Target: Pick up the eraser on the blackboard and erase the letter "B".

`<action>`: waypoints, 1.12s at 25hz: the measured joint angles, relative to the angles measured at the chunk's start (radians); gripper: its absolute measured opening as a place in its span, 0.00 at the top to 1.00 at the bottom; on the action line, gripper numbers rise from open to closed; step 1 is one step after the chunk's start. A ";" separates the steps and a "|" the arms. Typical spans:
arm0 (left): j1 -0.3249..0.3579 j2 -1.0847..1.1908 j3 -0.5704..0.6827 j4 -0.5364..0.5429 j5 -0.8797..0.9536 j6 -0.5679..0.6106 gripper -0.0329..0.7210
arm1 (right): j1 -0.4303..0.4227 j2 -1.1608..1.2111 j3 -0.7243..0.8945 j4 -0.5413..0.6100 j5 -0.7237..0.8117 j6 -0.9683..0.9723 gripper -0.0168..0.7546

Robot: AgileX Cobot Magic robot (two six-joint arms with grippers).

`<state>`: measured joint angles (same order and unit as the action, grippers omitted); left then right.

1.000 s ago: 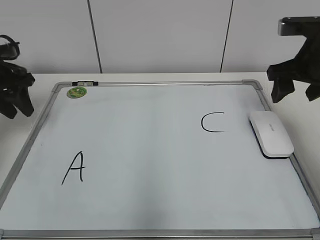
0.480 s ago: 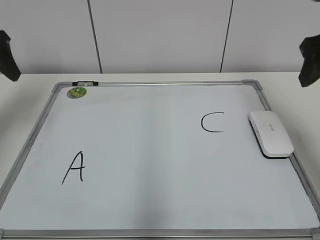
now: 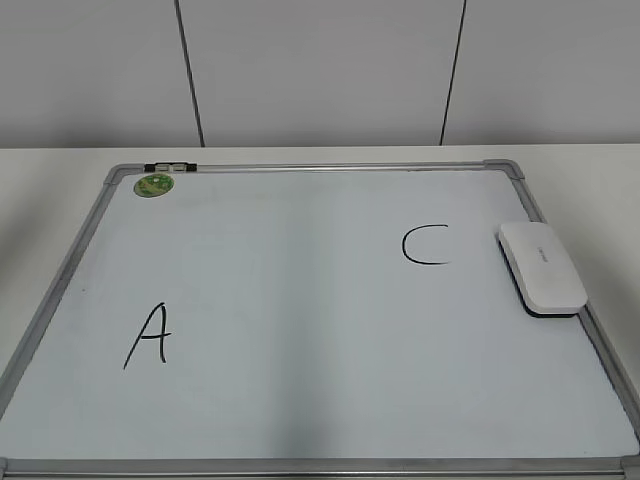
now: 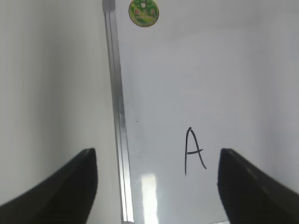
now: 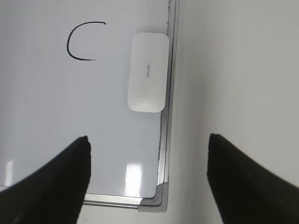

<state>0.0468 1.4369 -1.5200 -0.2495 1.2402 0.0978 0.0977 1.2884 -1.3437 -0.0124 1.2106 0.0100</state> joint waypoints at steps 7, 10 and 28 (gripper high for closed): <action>0.000 -0.201 0.112 -0.042 0.004 -0.002 0.18 | 0.000 -0.129 0.000 0.024 0.038 -0.010 0.21; 0.000 -0.296 0.177 -0.079 0.006 -0.002 0.18 | 0.000 -0.185 0.000 0.053 0.044 -0.010 0.21; -0.003 -0.835 0.564 -0.088 0.027 -0.004 0.18 | 0.000 -0.683 0.100 0.080 0.058 -0.010 0.21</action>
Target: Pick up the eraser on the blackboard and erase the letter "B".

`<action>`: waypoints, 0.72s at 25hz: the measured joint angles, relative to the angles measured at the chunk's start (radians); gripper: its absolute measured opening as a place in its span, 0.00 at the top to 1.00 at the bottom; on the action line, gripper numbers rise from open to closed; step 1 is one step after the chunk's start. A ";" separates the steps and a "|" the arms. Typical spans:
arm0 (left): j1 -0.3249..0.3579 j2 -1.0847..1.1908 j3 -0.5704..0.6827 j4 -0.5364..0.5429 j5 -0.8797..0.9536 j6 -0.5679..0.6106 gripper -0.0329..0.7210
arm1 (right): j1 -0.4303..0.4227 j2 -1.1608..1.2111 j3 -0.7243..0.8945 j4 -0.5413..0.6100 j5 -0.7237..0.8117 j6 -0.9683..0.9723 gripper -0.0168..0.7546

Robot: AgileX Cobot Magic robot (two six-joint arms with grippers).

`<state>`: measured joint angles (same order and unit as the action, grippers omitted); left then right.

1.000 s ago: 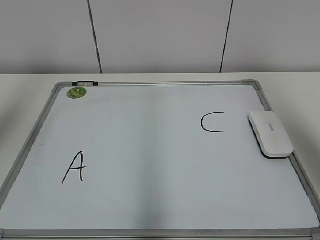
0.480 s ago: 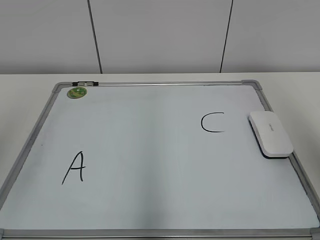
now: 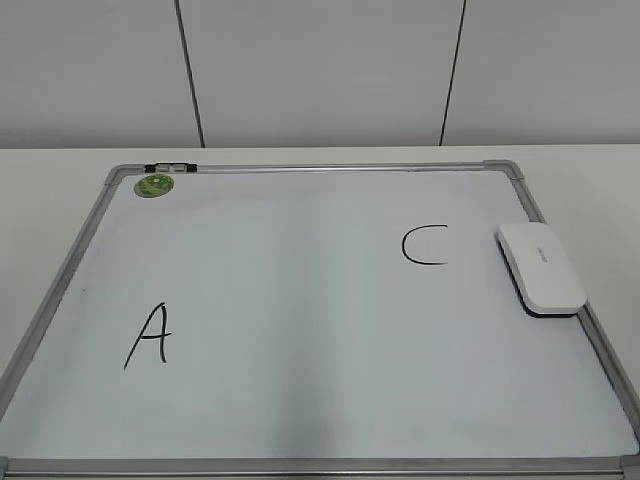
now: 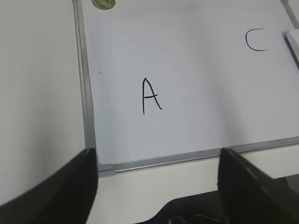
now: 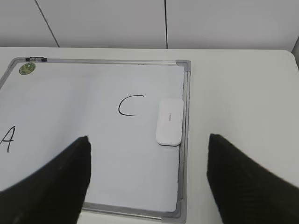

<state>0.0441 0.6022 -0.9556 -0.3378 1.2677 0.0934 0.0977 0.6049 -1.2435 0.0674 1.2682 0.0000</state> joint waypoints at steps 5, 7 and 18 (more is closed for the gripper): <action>-0.018 -0.058 0.060 0.035 0.000 0.000 0.18 | 0.000 -0.157 0.190 -0.021 0.004 0.000 0.21; -0.018 -0.079 0.086 0.056 0.000 0.000 0.18 | 0.000 -0.213 0.281 -0.038 0.004 0.000 0.21; -0.018 -0.142 0.326 0.105 -0.051 -0.002 0.19 | 0.000 -0.340 0.615 -0.100 -0.005 0.000 0.21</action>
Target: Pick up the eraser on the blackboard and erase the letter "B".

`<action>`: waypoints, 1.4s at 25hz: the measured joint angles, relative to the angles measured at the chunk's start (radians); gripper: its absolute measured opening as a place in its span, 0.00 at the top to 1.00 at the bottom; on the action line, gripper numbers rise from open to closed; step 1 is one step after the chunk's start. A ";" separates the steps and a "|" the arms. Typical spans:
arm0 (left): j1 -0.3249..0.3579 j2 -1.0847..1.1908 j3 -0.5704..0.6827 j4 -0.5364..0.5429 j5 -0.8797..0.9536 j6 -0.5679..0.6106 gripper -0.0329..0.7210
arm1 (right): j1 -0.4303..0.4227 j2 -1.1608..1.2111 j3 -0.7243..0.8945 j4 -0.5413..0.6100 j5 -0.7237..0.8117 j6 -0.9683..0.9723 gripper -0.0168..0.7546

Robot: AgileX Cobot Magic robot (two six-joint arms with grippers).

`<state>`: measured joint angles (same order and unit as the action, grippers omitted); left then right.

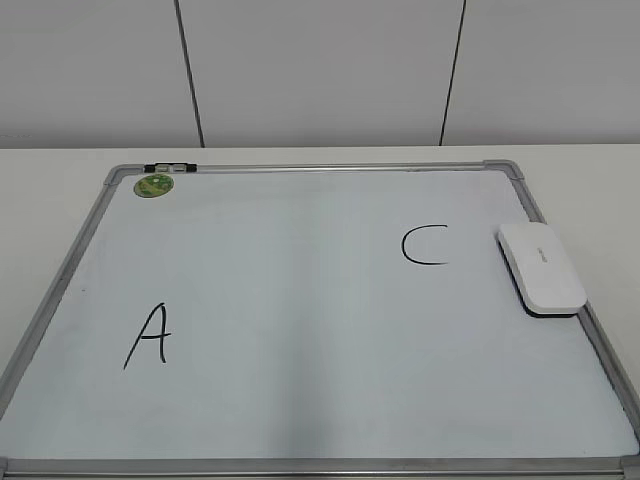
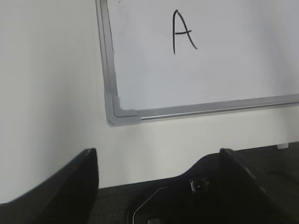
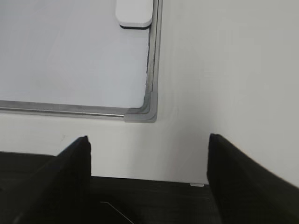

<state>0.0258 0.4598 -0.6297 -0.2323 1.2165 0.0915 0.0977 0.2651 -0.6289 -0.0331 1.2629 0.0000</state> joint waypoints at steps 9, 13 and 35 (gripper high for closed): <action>0.000 0.000 0.099 0.040 -0.108 0.000 0.20 | 0.000 0.000 0.106 -0.022 -0.116 0.000 0.21; 0.000 0.000 0.099 0.107 -0.134 0.000 0.20 | 0.000 0.000 0.118 -0.039 -0.132 0.000 0.21; 0.000 0.000 0.117 0.138 -0.134 0.000 0.21 | 0.000 0.000 0.124 -0.033 -0.133 0.000 0.21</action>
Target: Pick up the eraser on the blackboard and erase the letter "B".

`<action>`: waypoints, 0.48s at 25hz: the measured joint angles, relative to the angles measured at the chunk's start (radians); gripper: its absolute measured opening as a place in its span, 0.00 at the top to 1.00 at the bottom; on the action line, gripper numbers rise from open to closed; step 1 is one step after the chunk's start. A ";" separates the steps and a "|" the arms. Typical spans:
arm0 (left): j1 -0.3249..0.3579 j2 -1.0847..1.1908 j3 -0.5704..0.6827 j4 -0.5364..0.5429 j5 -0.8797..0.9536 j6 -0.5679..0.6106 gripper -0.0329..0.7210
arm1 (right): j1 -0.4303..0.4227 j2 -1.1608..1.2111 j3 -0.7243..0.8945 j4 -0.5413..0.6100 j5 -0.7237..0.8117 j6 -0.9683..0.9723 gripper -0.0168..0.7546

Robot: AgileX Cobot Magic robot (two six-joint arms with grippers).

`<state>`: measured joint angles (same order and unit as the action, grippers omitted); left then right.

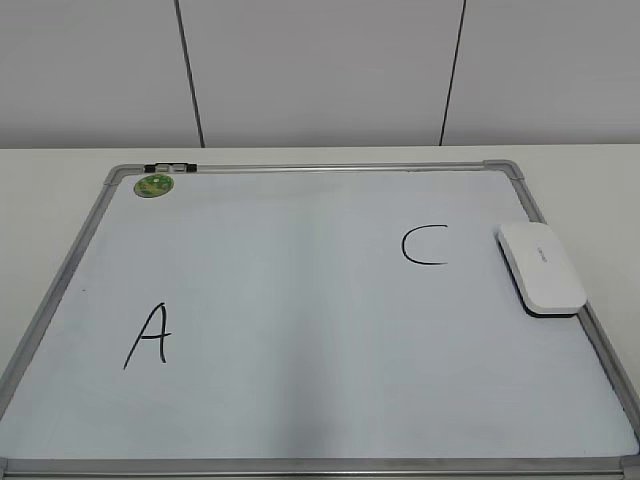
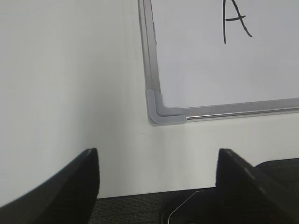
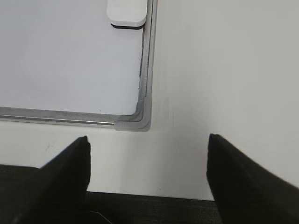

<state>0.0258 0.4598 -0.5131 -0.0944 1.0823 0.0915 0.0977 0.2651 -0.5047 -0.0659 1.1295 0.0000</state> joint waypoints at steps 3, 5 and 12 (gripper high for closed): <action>0.000 0.000 0.000 0.000 0.000 0.000 0.21 | 0.000 0.000 0.000 0.000 0.000 0.000 0.21; 0.000 0.000 0.000 0.000 0.000 0.000 0.21 | 0.000 0.000 0.000 0.000 0.000 0.000 0.21; 0.000 -0.012 0.000 0.000 0.000 0.000 0.21 | 0.000 -0.006 0.000 0.000 -0.001 0.000 0.21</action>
<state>0.0258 0.4479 -0.5131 -0.0944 1.0823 0.0915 0.0977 0.2588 -0.5047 -0.0655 1.1289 0.0000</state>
